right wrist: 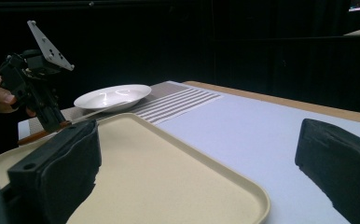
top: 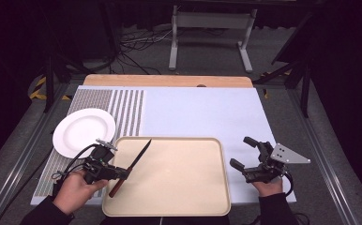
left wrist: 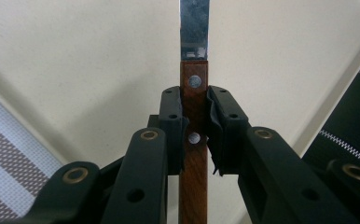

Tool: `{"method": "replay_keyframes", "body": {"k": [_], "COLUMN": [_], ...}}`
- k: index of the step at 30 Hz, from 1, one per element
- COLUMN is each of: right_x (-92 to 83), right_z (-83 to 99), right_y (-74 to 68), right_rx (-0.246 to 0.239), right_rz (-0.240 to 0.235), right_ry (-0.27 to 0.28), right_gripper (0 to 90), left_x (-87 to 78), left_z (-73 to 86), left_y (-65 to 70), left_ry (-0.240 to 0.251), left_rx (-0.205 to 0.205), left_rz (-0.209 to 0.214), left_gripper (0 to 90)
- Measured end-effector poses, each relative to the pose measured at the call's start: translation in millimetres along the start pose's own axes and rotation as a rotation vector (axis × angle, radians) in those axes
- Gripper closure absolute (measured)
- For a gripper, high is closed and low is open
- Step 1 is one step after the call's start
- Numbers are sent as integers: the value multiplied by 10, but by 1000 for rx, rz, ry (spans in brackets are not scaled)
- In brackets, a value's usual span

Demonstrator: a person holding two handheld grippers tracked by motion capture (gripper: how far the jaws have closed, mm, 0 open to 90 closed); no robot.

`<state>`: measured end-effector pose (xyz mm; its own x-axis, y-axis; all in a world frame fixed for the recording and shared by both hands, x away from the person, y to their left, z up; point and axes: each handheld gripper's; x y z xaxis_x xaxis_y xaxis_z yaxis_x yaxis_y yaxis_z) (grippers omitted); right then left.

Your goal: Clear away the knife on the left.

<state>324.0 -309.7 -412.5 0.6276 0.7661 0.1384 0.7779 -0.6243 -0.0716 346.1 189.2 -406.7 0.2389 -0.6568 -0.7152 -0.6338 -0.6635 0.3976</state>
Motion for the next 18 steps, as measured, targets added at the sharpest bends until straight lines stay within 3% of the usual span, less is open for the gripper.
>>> {"method": "replay_keyframes", "body": {"k": [4, 12, 18], "right_x": [7, 1, 5], "right_z": [1, -5, 3], "right_y": [-4, -2, 7], "right_rx": [-4, -7, -2], "right_rz": [-5, -4, -3], "right_ry": [0, 2, -4], "right_gripper": [9, 9, 9], "left_x": [46, 143, 166], "left_z": [26, 48, 47], "left_y": [-14, 25, 17], "left_ry": [-24, -82, -89], "left_rx": [-19, -12, -13], "left_rz": [5, 16, 10], "left_gripper": [775, 775, 774]}}
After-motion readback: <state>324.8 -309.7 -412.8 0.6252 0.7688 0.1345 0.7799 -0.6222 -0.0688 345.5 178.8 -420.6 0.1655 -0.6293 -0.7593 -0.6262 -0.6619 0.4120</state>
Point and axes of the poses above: each handheld gripper's, and its own axes: x roughly forward along the jaws, z roughly out of its underside, y roughly to its right, and after that the axes turned 13 degrees about y, right-handed
